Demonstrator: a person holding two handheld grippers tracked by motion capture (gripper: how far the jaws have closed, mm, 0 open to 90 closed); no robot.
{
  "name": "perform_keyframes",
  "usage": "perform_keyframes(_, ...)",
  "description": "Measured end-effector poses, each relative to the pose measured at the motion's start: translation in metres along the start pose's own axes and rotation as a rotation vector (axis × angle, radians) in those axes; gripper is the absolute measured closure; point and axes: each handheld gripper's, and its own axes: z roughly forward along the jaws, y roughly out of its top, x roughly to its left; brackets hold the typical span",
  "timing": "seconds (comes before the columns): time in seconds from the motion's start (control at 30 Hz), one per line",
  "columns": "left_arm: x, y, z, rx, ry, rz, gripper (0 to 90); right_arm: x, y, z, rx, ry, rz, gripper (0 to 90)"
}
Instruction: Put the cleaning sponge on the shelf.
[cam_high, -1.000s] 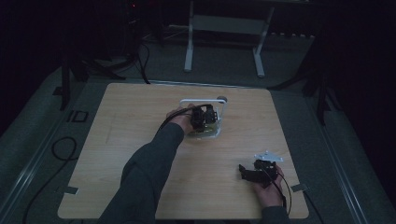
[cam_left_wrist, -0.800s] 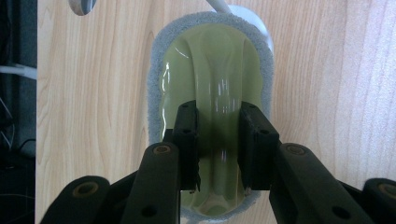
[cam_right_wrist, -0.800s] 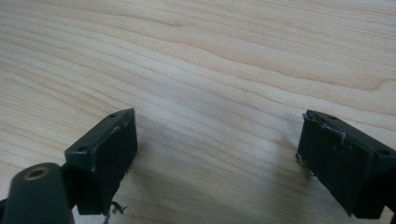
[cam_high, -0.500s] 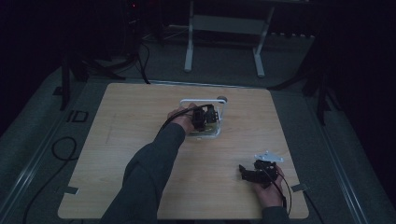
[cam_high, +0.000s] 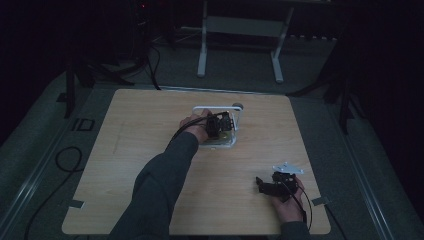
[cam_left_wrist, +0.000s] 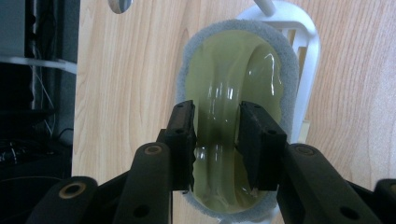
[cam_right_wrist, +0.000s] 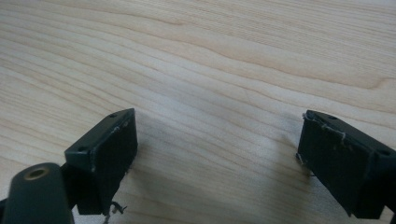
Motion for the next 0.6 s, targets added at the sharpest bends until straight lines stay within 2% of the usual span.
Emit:
perform_keyframes(0.27, 0.001, 0.000, -0.004, -0.012, -0.008, -0.017, 61.9, 0.000, 0.000, 0.000, -0.001, 0.000, 0.001, 11.6)
perform_keyframes(0.6, -0.001, -0.002, -0.016, -0.031, -0.001, 0.002, 60.0, 0.000, -0.001, -0.001, 0.000, 0.000, 0.001, 11.6)
